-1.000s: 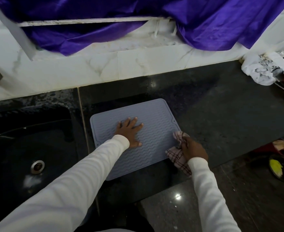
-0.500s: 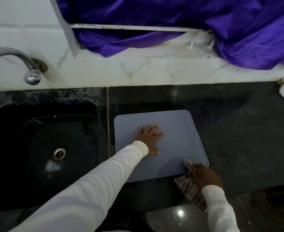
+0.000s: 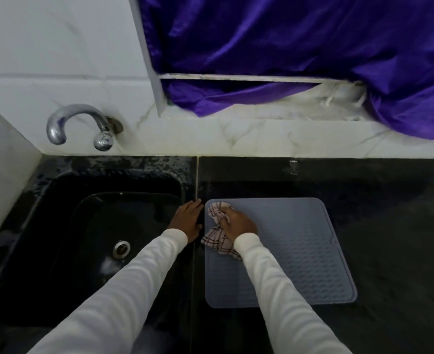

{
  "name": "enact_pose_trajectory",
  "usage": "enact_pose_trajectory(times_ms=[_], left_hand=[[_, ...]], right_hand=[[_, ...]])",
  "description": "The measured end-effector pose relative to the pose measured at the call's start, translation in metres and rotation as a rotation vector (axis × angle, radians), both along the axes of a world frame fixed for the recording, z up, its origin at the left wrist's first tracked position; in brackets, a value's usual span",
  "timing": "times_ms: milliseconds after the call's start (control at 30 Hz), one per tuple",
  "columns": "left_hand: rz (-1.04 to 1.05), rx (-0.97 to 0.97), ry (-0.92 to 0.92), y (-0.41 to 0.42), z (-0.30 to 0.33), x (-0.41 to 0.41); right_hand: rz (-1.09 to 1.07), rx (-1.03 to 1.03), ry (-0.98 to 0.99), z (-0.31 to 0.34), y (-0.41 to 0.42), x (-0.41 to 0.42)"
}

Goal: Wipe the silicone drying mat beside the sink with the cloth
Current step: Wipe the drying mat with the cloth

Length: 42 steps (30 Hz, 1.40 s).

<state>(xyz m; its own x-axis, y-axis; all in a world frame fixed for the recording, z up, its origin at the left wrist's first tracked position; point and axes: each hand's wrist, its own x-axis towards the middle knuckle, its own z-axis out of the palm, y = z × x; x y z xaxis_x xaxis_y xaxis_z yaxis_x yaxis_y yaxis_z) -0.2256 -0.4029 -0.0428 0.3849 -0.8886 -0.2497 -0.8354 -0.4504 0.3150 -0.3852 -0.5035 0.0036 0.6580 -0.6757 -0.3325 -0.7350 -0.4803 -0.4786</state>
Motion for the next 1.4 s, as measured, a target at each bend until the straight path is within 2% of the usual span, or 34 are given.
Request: enact_pose_trajectory(times_ms=[200, 333, 467, 600, 867, 1000, 1100, 1167, 1233, 1333, 1400], left_hand=[[-0.114, -0.018, 0.012, -0.005, 0.003, 0.006], [-0.111, -0.02, 0.042, -0.008, 0.004, 0.004], [-0.104, -0.058, 0.023, -0.002, 0.002, 0.004], [-0.013, -0.09, 0.142, -0.001, 0.0, 0.003], [-0.062, 0.008, 0.063, -0.005, 0.011, 0.006], [-0.114, 0.071, 0.004, -0.004, 0.014, 0.003], [-0.118, 0.127, -0.009, -0.007, 0.019, 0.001], [-0.118, 0.172, -0.017, -0.01, 0.022, -0.003], [-0.14, 0.201, -0.025, -0.011, 0.022, -0.004], [-0.174, 0.236, -0.096, -0.008, 0.023, -0.01], [-0.171, 0.247, -0.124, -0.008, 0.024, -0.014]], right_hand=[[0.076, -0.108, 0.058, -0.013, -0.013, 0.048], [0.136, -0.182, 0.094, -0.017, -0.014, 0.061], [0.345, -0.187, 0.151, -0.011, -0.018, 0.057], [0.51, -0.152, 0.126, -0.004, -0.022, 0.042], [0.432, -0.157, 0.266, -0.002, 0.007, 0.038], [0.479, -0.192, 0.321, -0.001, 0.037, 0.009], [0.411, -0.221, 0.357, 0.001, 0.055, -0.01], [0.338, -0.201, 0.387, -0.005, 0.069, -0.018], [0.275, -0.197, 0.333, -0.012, 0.081, -0.022], [0.278, -0.26, 0.336, -0.041, 0.095, -0.027], [0.347, -0.211, 0.388, -0.051, 0.108, -0.035]])
